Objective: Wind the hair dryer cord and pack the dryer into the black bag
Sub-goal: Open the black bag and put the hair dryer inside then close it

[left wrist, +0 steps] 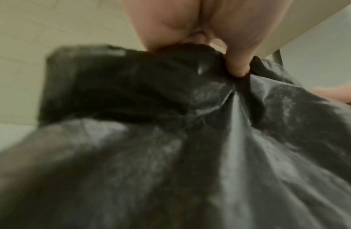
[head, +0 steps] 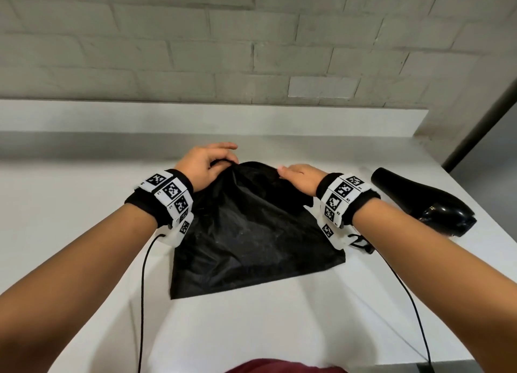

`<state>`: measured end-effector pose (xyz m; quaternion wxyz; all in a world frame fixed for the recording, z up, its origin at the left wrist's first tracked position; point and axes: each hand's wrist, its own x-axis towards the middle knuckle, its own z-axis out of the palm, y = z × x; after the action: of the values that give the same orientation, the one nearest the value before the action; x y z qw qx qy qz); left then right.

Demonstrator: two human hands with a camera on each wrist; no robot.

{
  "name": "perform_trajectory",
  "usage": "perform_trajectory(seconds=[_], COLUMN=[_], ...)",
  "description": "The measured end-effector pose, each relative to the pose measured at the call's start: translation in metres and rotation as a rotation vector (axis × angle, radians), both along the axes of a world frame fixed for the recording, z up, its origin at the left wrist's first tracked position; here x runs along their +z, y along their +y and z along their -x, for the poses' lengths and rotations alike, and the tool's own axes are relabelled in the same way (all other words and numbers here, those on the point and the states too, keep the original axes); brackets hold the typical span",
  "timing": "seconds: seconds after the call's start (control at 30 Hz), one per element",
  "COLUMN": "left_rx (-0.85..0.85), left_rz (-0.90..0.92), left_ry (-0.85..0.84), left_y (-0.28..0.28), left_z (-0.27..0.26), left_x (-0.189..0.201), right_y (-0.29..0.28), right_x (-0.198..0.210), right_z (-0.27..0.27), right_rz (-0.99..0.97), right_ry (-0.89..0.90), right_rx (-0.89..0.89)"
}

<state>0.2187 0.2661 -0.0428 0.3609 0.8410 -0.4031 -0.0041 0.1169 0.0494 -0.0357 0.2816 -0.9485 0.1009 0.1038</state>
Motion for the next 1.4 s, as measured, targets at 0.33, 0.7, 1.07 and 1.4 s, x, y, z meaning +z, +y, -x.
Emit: perform_trajectory(seconds=[0.33, 0.7, 1.07, 1.4], left_rx=[0.259, 0.484, 0.451, 0.589], left_rz=[-0.649, -0.644, -0.718, -0.458], left_ry=[0.183, -0.287, -0.081, -0.264], left_y=[-0.015, -0.036, -0.046, -0.037], left_z=[0.03, 0.067, 0.068, 0.057], left_x=[0.02, 0.018, 0.011, 0.011], right_y=[0.012, 0.007, 0.01, -0.004], right_x=[0.005, 0.023, 0.019, 0.017], right_z=[0.003, 0.009, 0.012, 0.025], right_rz=[0.25, 0.585, -0.631, 0.113], right_ry=[-0.24, -0.265, -0.571, -0.254], right_rx=[-0.123, -0.231, -0.514, -0.193])
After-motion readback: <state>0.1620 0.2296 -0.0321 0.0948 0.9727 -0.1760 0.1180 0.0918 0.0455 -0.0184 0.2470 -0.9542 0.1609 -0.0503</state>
